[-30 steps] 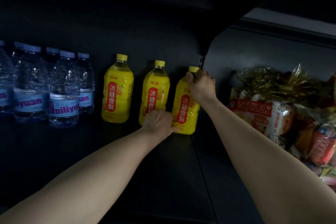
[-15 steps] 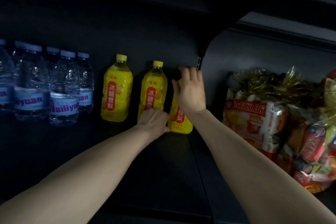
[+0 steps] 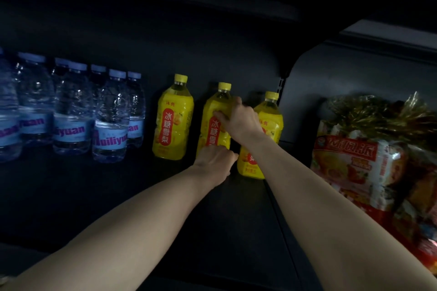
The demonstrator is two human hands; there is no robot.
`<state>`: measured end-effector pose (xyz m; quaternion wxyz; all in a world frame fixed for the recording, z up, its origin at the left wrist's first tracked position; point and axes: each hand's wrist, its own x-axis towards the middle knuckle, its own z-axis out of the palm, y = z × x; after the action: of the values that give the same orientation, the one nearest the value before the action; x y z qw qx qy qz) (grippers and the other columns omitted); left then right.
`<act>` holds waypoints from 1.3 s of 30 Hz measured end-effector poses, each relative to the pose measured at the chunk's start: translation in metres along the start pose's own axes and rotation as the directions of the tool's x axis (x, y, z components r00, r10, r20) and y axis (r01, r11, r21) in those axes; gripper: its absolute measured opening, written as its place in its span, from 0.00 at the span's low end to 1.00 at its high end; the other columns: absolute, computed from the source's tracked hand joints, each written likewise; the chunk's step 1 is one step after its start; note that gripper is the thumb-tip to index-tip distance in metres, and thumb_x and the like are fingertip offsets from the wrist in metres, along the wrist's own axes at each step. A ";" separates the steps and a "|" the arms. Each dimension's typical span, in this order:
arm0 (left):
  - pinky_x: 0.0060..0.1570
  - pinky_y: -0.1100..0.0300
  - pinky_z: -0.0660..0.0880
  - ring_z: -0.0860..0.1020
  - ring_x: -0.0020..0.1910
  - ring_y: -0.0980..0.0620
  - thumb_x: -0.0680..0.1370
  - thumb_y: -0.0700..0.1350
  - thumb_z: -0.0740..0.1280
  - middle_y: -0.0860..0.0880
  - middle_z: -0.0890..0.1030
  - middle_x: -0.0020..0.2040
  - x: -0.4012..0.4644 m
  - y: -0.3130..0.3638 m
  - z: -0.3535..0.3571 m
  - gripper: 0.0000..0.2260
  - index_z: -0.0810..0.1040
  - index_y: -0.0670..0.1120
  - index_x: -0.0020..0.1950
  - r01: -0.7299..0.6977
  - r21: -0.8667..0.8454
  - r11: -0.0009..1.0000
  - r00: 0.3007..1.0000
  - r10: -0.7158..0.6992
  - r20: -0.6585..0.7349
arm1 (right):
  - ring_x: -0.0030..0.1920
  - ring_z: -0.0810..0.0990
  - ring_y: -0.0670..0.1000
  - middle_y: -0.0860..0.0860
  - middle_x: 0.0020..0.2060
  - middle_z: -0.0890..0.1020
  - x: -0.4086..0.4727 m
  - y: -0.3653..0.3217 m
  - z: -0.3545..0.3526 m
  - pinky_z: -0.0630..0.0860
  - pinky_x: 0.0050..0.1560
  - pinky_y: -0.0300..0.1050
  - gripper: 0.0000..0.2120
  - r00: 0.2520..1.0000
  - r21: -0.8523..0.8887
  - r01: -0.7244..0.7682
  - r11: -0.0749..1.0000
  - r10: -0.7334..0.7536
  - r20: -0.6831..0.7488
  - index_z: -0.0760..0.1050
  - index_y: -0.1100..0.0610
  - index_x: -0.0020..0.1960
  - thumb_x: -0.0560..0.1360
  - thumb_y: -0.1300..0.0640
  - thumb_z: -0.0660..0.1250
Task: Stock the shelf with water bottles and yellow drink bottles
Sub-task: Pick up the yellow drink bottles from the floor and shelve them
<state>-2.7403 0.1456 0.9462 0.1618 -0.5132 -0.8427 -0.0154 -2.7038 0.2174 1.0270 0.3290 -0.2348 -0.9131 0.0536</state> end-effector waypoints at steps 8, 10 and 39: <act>0.55 0.51 0.77 0.79 0.54 0.47 0.75 0.60 0.70 0.47 0.81 0.56 0.005 0.010 -0.001 0.24 0.76 0.48 0.65 0.080 -0.362 0.929 0.997 -0.081 0.011 | 0.58 0.73 0.64 0.59 0.59 0.75 -0.028 0.059 -0.032 0.75 0.52 0.59 0.22 0.839 -0.256 -0.027 0.966 -0.117 -0.532 0.70 0.57 0.67 0.77 0.49 0.66; 0.55 0.51 0.77 0.79 0.54 0.47 0.74 0.62 0.70 0.48 0.81 0.54 0.008 0.016 -0.001 0.23 0.78 0.48 0.62 0.087 -0.382 0.920 0.996 -0.095 -0.002 | 0.64 0.70 0.64 0.60 0.66 0.69 -0.035 0.071 -0.038 0.73 0.56 0.60 0.36 0.918 -0.120 -0.229 0.966 0.173 -0.358 0.58 0.55 0.75 0.76 0.37 0.64; 0.52 0.51 0.78 0.77 0.60 0.42 0.78 0.51 0.69 0.44 0.76 0.65 -0.067 -0.027 -0.045 0.23 0.70 0.47 0.72 0.045 -0.236 0.971 0.970 -0.099 -0.221 | 0.62 0.72 0.62 0.59 0.63 0.73 -0.089 0.010 -0.046 0.76 0.53 0.57 0.21 0.993 -0.411 -0.013 0.912 -0.036 -0.111 0.64 0.58 0.70 0.79 0.51 0.61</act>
<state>-2.7244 0.0669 0.9731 0.1980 -0.4920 -0.8288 -0.1781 -2.6109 0.1818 1.0093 0.3251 -0.2959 -0.8847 -0.1552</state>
